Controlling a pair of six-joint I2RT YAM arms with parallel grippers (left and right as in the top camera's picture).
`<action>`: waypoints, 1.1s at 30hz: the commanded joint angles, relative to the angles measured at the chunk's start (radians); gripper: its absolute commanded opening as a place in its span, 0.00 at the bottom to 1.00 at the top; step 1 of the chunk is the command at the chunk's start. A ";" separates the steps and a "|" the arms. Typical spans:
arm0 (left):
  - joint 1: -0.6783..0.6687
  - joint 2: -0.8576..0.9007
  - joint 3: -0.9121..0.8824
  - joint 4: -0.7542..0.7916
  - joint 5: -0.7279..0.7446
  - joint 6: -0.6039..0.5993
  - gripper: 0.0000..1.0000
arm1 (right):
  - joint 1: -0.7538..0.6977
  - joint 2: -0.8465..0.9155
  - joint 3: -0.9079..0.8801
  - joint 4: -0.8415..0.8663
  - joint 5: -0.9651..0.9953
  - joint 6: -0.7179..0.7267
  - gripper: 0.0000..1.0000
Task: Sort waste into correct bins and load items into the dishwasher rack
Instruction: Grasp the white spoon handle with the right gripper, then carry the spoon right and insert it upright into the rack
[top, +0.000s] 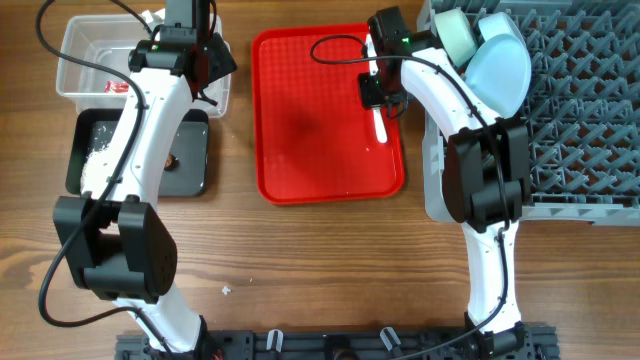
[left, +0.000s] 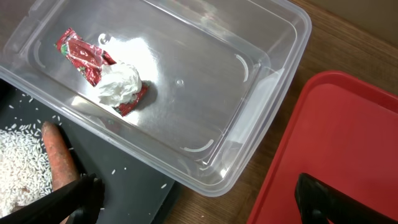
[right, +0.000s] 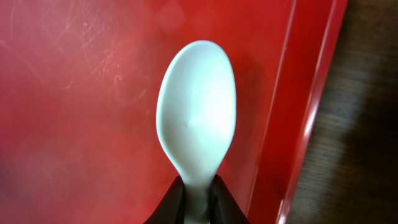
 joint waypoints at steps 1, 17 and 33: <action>0.001 -0.023 0.006 0.003 -0.020 -0.017 1.00 | -0.008 -0.084 -0.005 -0.013 -0.048 0.001 0.04; 0.001 -0.023 0.006 0.003 -0.020 -0.017 1.00 | -0.160 -0.389 -0.007 -0.140 0.141 -0.030 0.04; 0.001 -0.023 0.006 0.003 -0.020 -0.017 1.00 | -0.240 -0.365 -0.228 -0.037 0.148 -0.018 0.09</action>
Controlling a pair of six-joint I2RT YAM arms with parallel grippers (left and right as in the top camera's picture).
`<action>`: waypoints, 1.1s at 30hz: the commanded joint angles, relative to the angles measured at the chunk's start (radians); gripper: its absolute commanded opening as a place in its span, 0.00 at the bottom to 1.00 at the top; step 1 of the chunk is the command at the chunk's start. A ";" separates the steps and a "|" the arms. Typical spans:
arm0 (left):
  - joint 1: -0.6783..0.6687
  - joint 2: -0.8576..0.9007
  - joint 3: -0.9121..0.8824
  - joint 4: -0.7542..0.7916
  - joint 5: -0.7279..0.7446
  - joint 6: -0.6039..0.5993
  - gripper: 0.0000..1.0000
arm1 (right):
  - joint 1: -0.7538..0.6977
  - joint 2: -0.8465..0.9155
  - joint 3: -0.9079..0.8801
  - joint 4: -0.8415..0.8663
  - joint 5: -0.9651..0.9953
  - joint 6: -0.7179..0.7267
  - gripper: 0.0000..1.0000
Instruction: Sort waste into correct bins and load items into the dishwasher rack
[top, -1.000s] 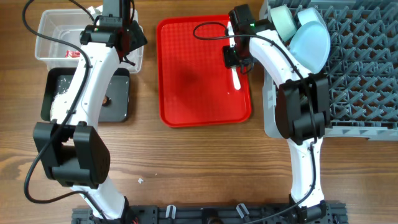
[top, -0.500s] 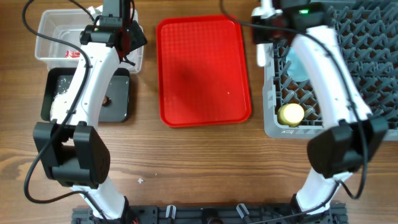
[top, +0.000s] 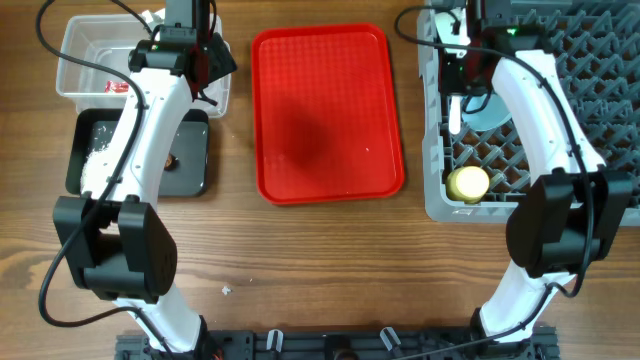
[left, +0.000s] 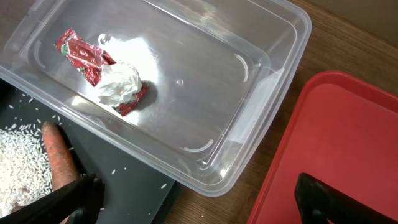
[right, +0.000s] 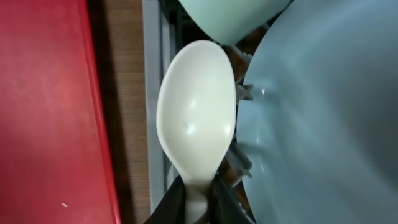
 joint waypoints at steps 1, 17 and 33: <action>0.001 -0.023 0.006 0.003 -0.021 -0.017 1.00 | -0.010 0.016 -0.005 0.011 0.025 -0.006 0.10; 0.001 -0.023 0.006 0.003 -0.021 -0.017 1.00 | -0.015 0.016 -0.005 0.019 0.024 -0.006 0.36; 0.001 -0.023 0.006 0.003 -0.021 -0.017 1.00 | -0.010 -0.378 0.079 -0.088 -0.097 0.040 1.00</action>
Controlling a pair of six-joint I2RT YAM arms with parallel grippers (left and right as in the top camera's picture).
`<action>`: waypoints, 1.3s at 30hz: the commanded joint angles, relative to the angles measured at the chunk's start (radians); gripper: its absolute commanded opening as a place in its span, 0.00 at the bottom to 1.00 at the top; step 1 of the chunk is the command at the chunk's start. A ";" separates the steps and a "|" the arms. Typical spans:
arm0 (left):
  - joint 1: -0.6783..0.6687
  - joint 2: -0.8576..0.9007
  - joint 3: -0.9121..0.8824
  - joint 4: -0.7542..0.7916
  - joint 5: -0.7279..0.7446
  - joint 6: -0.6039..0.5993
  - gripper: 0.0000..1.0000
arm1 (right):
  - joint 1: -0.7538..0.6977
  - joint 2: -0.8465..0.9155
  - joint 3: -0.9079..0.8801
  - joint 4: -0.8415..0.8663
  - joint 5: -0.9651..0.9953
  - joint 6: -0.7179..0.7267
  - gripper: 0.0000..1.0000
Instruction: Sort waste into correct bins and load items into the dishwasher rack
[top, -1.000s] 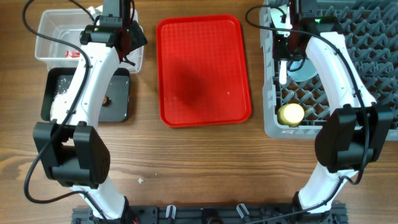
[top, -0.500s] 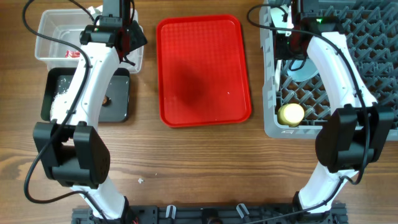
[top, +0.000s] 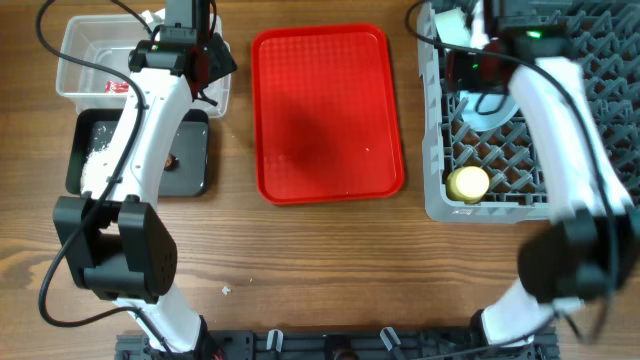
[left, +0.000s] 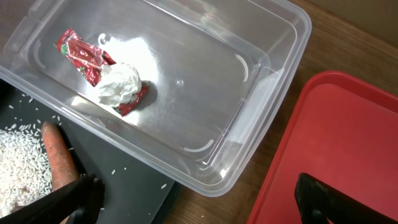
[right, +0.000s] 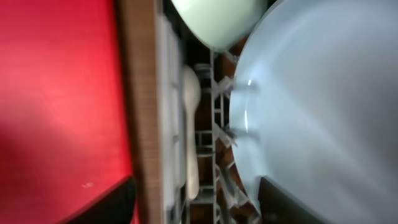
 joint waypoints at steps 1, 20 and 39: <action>0.001 -0.023 0.006 0.002 -0.020 -0.017 1.00 | -0.001 -0.270 0.064 -0.034 -0.063 0.064 1.00; 0.001 -0.023 0.006 0.002 -0.020 -0.017 1.00 | -0.001 -0.791 0.058 -0.251 0.204 0.180 1.00; 0.001 -0.023 0.006 0.002 -0.020 -0.017 1.00 | -0.082 -1.386 -1.112 0.747 -0.002 0.084 1.00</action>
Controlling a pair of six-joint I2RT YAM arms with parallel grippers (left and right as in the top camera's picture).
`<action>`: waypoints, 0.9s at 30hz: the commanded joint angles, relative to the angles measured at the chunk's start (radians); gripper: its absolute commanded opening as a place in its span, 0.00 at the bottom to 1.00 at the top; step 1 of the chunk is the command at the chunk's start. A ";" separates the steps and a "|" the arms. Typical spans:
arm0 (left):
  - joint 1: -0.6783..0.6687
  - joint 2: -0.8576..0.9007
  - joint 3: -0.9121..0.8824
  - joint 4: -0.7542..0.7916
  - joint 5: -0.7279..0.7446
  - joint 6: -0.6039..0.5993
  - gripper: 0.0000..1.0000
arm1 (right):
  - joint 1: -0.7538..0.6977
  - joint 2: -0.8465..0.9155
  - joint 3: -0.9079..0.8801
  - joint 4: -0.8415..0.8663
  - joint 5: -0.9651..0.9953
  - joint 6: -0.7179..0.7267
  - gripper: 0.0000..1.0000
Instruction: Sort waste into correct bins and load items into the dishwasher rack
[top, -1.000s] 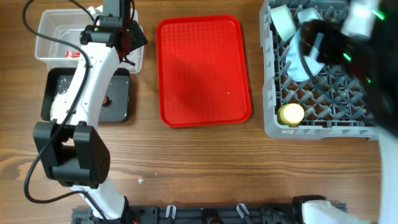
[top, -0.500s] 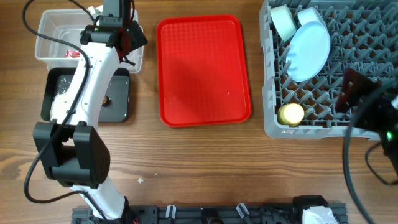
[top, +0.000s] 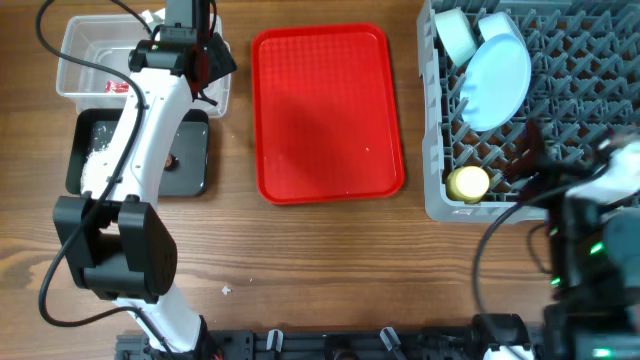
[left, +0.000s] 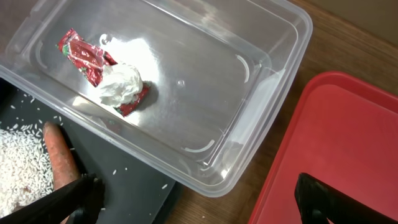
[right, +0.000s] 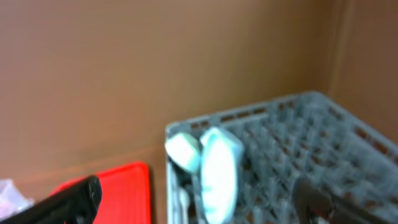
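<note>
The red tray (top: 325, 110) in the middle of the table is bare. The grey dishwasher rack (top: 590, 80) on the right holds a pale green cup (top: 455, 32), a light blue plate (top: 497, 85) and a yellow round item (top: 467, 183). A pale oblong, the white spoon (right: 183, 198), lies at the rack's left edge. My right gripper (right: 199, 199) is open and empty, pulled back high and away from the rack, its view blurred. Over the corner of the clear bin (left: 273, 56) my left gripper (left: 199, 200) hangs open and empty.
The clear bin holds a red wrapper (left: 81, 53) and a white tissue (left: 118, 84). Beside it a black tray (left: 130, 186) carries rice (left: 18, 168) and a carrot (left: 59, 162). The right arm (top: 600, 200) lies blurred over the rack's front right.
My right gripper was low over the rack's left edge, open above the spoon. Now it is far back and high, looking at the whole rack. The left arm has not moved.
My right gripper was shut on the white spoon over the red tray. Then it held the spoon over the rack's left edge beside the plate. Then it stood open with the spoon lying in the rack, and now it is drawn away.
</note>
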 joint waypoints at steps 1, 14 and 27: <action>0.001 -0.023 0.006 0.003 -0.016 -0.017 1.00 | -0.014 -0.165 -0.253 0.150 -0.103 -0.012 1.00; 0.001 -0.023 0.006 0.003 -0.016 -0.017 1.00 | -0.025 -0.488 -0.617 0.257 -0.131 -0.014 1.00; 0.001 -0.023 0.006 0.003 -0.016 -0.017 1.00 | -0.024 -0.544 -0.738 0.405 -0.169 -0.014 1.00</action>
